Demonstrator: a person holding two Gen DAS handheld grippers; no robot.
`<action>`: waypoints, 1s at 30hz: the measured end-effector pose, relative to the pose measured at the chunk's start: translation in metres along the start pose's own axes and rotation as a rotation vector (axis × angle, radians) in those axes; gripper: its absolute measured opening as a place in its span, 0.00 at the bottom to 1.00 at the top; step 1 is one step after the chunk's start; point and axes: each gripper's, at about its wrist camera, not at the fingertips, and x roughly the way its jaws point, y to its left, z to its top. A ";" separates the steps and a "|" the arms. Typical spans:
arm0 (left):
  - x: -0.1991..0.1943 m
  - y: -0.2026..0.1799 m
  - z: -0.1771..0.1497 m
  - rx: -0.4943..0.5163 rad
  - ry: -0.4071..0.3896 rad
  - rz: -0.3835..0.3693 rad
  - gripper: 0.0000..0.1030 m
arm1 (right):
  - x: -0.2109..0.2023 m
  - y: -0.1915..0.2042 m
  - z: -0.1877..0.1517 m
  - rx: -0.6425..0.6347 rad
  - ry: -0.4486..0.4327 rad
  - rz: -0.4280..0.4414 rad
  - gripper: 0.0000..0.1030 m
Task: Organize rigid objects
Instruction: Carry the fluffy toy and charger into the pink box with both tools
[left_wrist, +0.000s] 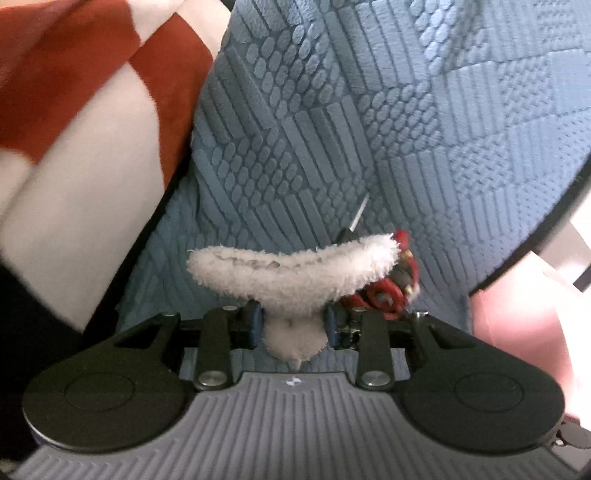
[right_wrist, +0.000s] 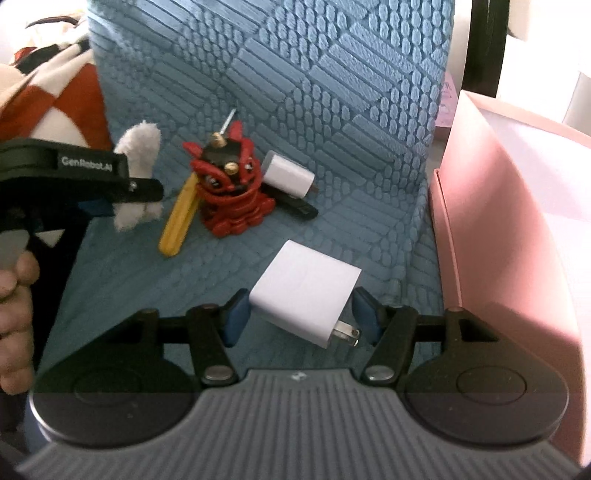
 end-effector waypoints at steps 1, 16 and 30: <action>-0.006 0.000 -0.003 -0.002 0.000 -0.005 0.36 | -0.005 0.002 -0.002 0.002 -0.003 0.002 0.61; -0.074 0.010 -0.068 0.052 0.042 -0.074 0.36 | -0.060 0.012 -0.046 -0.003 -0.043 0.013 0.60; -0.139 0.010 -0.105 0.020 0.035 -0.097 0.36 | -0.114 0.008 -0.074 0.035 -0.106 0.005 0.60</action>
